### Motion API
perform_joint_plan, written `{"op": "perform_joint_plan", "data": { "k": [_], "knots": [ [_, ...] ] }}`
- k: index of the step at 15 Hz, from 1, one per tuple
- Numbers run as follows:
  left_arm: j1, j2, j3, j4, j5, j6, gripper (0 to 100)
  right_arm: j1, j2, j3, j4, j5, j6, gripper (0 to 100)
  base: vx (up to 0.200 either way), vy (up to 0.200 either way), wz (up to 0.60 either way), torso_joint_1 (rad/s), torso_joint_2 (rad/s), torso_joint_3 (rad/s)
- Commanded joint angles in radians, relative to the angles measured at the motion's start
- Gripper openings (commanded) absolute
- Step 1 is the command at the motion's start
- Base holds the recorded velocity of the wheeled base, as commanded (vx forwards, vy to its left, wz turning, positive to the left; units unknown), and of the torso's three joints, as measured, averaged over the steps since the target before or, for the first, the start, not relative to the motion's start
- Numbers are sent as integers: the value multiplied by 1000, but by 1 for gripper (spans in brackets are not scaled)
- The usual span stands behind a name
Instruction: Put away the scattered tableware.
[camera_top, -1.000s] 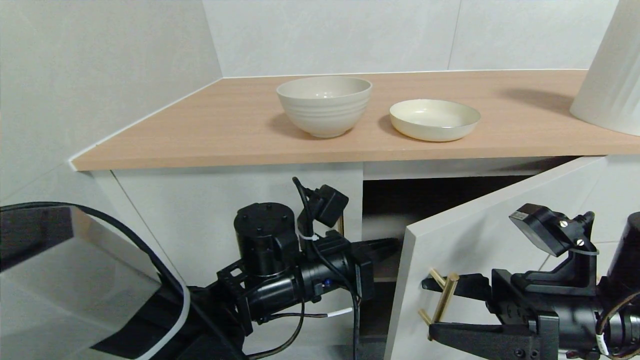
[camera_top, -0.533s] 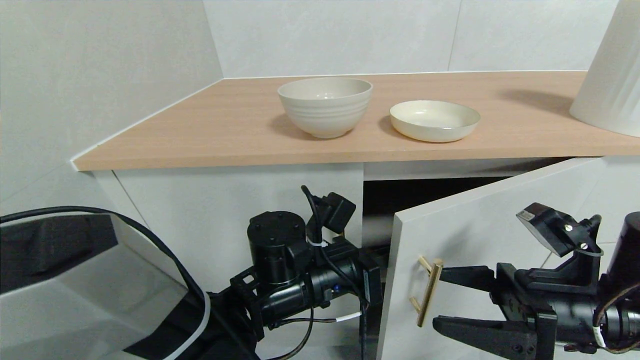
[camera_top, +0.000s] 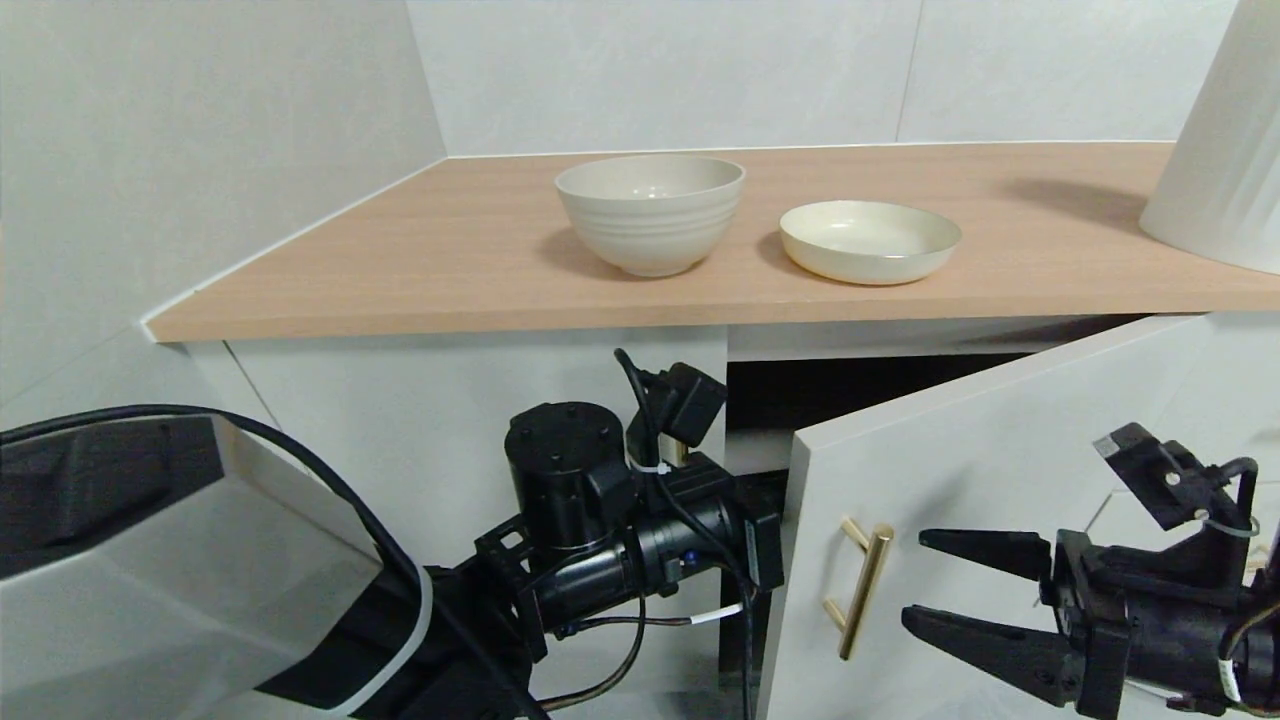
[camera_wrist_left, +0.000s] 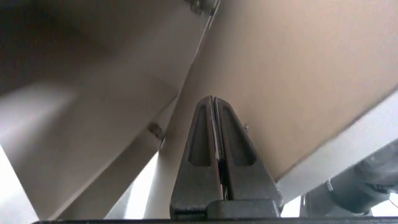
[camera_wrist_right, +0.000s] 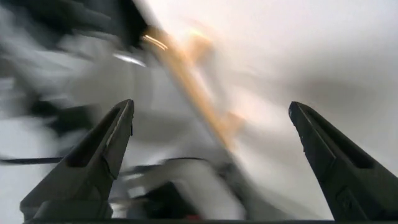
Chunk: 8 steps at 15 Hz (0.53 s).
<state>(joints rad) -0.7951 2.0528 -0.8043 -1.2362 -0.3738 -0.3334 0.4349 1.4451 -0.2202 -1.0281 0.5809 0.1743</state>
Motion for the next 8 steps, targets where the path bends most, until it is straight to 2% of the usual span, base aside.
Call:
{"op": "perform_joint_plan", "data": {
  "k": [1,2,3,5,7,8],
  "knots": [
    [1,-5,-35,30,0,-1,0,35,-104,88,17,-138,-42,100,0,0,0,0,0,0],
    [-1,-10,-44,60,0,1,0,54,-192,88,112,-213,-44,100,0,0,0,0,0,0],
    [-4,-14,-46,78,0,1,0,71,-285,55,263,-274,-45,100,0,0,0,0,0,0],
    [-6,-25,-46,98,0,1,0,114,-423,-68,583,-420,-47,100,0,0,0,0,0,0],
    [-19,-39,-39,109,0,2,0,202,-546,-220,922,-550,-41,100,0,0,0,0,0,0],
    [-27,-42,-35,119,0,2,0,203,-563,-220,942,-550,-30,100,0,0,0,0,0,0]
  ]
}}
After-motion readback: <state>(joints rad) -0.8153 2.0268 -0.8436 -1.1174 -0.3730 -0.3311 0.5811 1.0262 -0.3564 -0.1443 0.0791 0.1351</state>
